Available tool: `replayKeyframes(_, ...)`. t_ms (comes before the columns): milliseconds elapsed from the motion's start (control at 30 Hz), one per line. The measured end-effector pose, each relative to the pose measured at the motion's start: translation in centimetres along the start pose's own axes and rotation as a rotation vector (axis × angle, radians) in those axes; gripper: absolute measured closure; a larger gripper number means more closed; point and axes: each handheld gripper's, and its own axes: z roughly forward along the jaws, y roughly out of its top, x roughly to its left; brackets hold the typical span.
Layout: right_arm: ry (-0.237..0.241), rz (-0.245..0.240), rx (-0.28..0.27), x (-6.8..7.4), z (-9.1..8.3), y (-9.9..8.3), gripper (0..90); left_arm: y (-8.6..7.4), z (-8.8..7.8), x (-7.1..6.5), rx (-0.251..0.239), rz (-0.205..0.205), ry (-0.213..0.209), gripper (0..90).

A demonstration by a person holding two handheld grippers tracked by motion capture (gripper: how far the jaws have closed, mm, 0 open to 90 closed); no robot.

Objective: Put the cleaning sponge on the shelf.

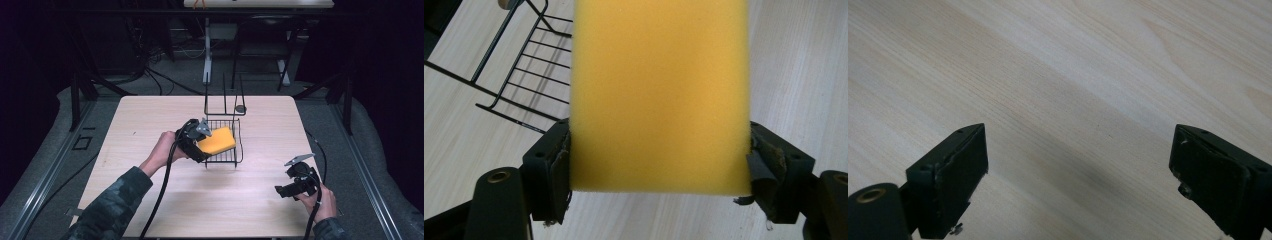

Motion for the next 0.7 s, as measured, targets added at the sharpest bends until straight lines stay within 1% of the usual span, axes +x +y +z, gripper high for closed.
replayKeyframes(67, -0.002, -0.004, 0.001, 0.0, 0.0, 0.0, 8.2, 0.1, 0.1, 0.0, -0.002, 0.001, 0.001, 24.4)
replayKeyframes(133, 0.003, -0.001, 0.002, 0.0, 0.0, 0.0, 8.2, 0.3, 0.5, 0.0, 0.004, 0.009, -0.009, 24.4)
replayKeyframes(200, -0.002, -0.006, 0.007, 0.0, 0.0, 0.0, 8.2, 0.3, 0.6, 0.0, 0.002, 0.011, -0.005, 24.5)
replayKeyframes(233, -0.001, -0.006, 0.006, 0.0, 0.0, 0.0, 8.2, 0.4, 0.9, -0.1, 0.002, 0.013, -0.012, 24.4)
replayKeyframes(333, -0.001, -0.006, 0.006, 0.0, 0.0, 0.0, 8.2, 0.5, 1.1, 0.0, 0.004, 0.02, -0.017, 24.4)
replayKeyframes(367, -0.001, -0.006, 0.007, 0.0, 0.0, 0.0, 8.2, 0.5, 1.4, -0.1, 0.002, 0.016, -0.017, 24.4)
replayKeyframes(500, 0.002, -0.003, 0.011, 0.1, 0.0, 0.0, 8.2, 0.6, 1.8, 0.0, 0.012, 0.031, -0.02, 24.4)
replayKeyframes(533, 0.002, -0.005, 0.01, 0.1, 0.0, 0.0, 8.6, 0.7, 2.0, 0.1, 0.02, 0.043, -0.026, 24.5)
replayKeyframes(567, 0.001, -0.008, 0.013, 0.1, 0.0, 0.0, 9.9, 0.7, 2.2, 0.1, 0.023, 0.05, -0.025, 24.5)
replayKeyframes(633, -0.002, -0.014, 0.014, 0.0, 0.0, 0.0, 10.0, 0.7, 2.4, 0.1, 0.027, 0.053, -0.025, 24.5)
replayKeyframes(700, 0.0, -0.011, 0.013, 0.1, 0.0, 0.0, 10.0, 0.6, 2.7, 0.2, 0.032, 0.057, -0.021, 24.5)
